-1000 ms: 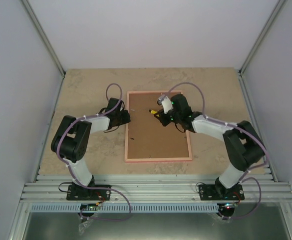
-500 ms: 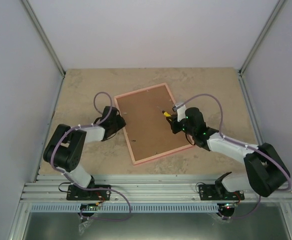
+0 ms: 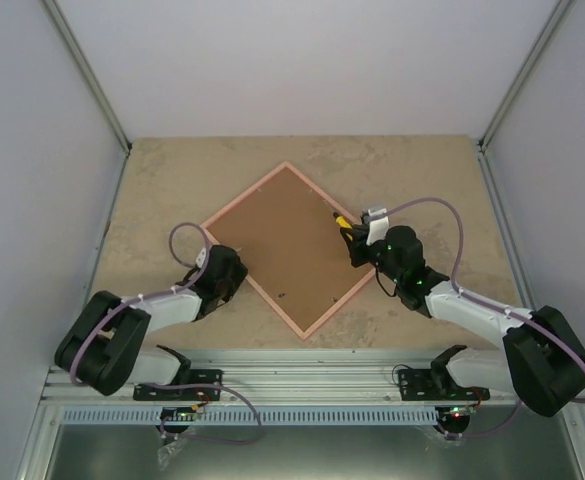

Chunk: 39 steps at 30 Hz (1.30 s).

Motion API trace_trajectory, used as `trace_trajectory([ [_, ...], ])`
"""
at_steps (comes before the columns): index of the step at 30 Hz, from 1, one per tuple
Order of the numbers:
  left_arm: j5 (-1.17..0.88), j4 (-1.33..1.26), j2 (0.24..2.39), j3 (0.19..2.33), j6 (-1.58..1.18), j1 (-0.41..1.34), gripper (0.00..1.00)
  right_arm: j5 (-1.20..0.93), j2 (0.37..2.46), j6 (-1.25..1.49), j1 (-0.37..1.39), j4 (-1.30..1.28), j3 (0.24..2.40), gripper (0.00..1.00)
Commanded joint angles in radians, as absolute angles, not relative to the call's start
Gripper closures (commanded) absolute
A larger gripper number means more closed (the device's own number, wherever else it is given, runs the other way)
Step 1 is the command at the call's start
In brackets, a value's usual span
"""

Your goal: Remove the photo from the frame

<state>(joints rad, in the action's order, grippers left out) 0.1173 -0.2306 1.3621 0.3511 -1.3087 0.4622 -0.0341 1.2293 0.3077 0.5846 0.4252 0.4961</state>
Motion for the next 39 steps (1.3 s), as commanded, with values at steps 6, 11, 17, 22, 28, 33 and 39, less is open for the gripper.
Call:
trace_trajectory([
  [6,0.3,0.335,1.236,0.516,-1.242,0.482,0.5,-0.042,1.218,0.32,0.581,0.483,0.498,1.0],
  [11,0.337,0.458,1.322,0.75,-0.87,0.418,0.32,-0.049,1.209,0.317,0.581,0.482,0.497,1.0],
  [17,0.206,0.491,1.513,1.015,-0.457,0.313,0.21,-0.06,1.197,0.311,0.581,0.482,0.494,1.0],
  [22,0.247,0.579,1.713,1.295,-0.223,0.307,0.21,-0.061,1.192,0.306,0.581,0.485,0.491,1.0],
  [28,0.088,0.593,1.877,1.417,0.025,0.267,0.19,-0.075,1.183,0.298,0.581,0.481,0.493,1.0],
  [33,0.059,0.586,1.954,1.477,0.067,0.226,0.18,-0.082,1.188,0.293,0.585,0.472,0.501,1.0],
  [39,0.002,0.618,2.077,1.582,0.085,0.188,0.22,-0.086,1.201,0.287,0.591,0.451,0.52,1.0],
])
